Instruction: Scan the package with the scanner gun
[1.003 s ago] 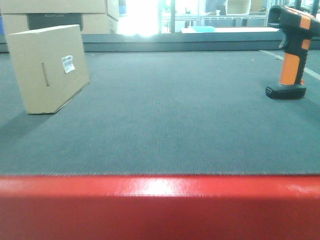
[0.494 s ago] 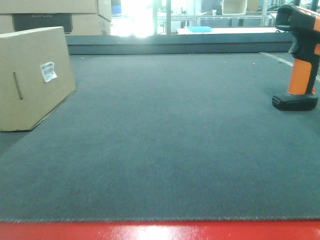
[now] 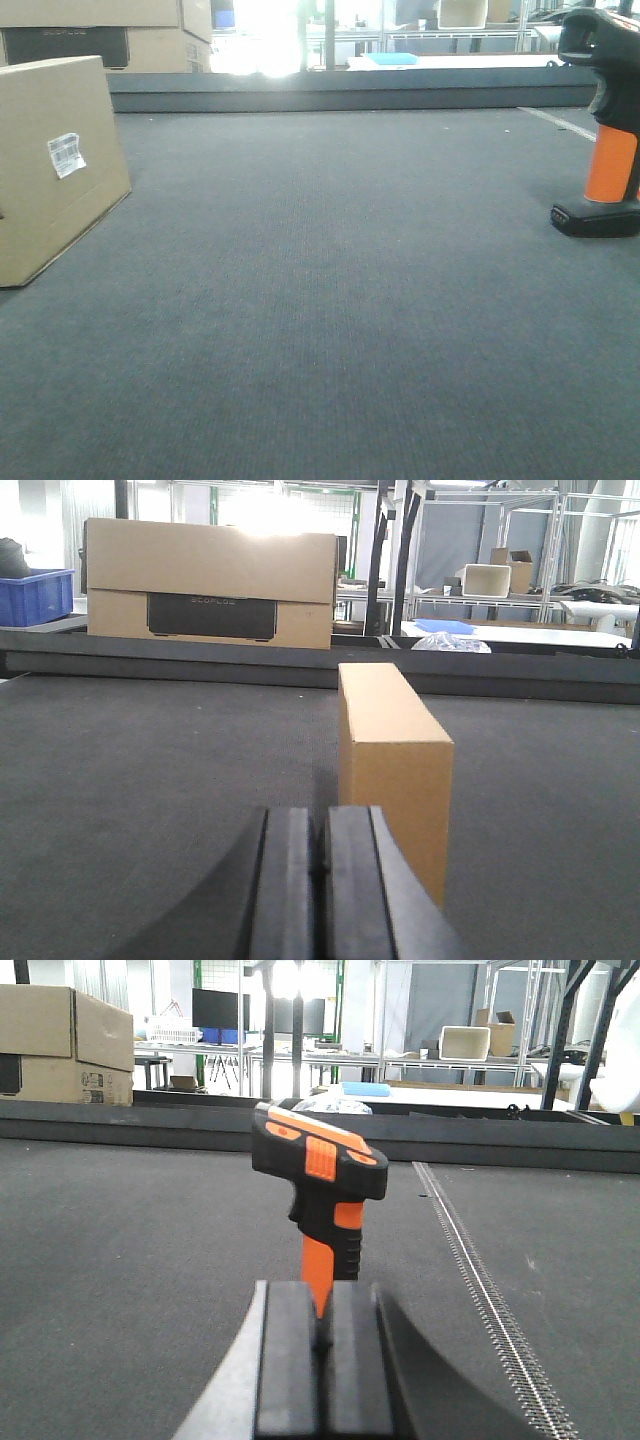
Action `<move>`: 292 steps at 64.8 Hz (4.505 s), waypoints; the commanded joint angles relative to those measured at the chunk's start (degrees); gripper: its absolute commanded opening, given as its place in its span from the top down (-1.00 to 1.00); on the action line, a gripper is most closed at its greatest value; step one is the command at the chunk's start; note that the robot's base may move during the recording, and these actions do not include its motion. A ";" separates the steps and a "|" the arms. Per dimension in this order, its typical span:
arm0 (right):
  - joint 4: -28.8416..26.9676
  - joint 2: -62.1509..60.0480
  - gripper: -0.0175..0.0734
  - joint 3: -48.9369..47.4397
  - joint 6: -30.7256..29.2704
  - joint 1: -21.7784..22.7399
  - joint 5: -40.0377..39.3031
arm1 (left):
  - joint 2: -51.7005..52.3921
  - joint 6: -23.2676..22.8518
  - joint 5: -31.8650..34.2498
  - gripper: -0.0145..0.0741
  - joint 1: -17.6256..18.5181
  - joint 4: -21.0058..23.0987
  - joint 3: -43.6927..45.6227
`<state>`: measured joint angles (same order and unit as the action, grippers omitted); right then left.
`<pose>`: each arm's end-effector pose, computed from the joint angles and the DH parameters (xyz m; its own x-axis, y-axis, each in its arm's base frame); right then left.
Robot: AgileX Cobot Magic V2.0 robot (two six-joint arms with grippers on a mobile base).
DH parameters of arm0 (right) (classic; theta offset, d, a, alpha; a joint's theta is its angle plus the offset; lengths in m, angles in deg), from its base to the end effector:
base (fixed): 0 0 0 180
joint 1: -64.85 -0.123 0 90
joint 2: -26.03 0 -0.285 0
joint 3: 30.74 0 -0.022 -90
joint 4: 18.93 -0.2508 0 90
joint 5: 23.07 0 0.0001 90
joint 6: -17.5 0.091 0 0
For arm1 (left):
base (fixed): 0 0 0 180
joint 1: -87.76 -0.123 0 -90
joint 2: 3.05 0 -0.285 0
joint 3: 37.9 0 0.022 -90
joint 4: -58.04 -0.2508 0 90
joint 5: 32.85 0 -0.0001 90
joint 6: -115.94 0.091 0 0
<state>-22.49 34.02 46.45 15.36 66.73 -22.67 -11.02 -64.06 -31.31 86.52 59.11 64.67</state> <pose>0.0565 -0.0018 0.2125 0.0778 0.0222 -0.9967 0.0305 0.9992 0.0247 0.0565 0.0013 0.2142 0.1073 -0.0163 -0.9941 -0.0201 0.9996 -0.0186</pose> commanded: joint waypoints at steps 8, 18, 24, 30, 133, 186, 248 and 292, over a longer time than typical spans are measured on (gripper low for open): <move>-0.03 -0.21 0.95 0.03 -0.19 0.24 -1.27 | 0.18 0.00 0.89 0.92 -0.20 -0.10 0.21; -0.03 -0.21 0.95 0.03 -0.19 0.24 -1.27 | 0.18 0.00 0.89 0.92 -0.20 -0.10 0.21; -0.03 -0.21 0.95 0.03 -0.19 0.24 -1.27 | 0.18 0.00 0.89 0.92 -0.20 -0.10 0.21; -0.03 -0.21 0.95 0.03 -0.19 0.24 -1.27 | 0.18 0.00 0.89 0.92 -0.20 -0.10 0.21; -0.03 -0.21 0.95 0.03 -0.19 0.24 -1.27 | -40.78 0.00 -37.34 0.92 -0.20 1.06 46.41; -0.03 -0.21 0.95 0.03 -0.19 0.24 -1.27 | -78.43 -0.69 -42.46 -0.69 7.14 -0.71 74.10; -0.03 -0.21 0.95 0.03 -0.19 0.24 -1.27 | -88.50 -11.11 -50.14 -0.68 7.14 -7.67 74.10; -0.03 -0.21 0.95 0.03 -0.19 0.24 -1.27 | -89.04 -11.11 -54.92 0.44 7.14 -7.64 74.10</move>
<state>-22.49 34.02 46.45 15.36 66.73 -22.67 -100.20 -74.70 -85.94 93.34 51.34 138.44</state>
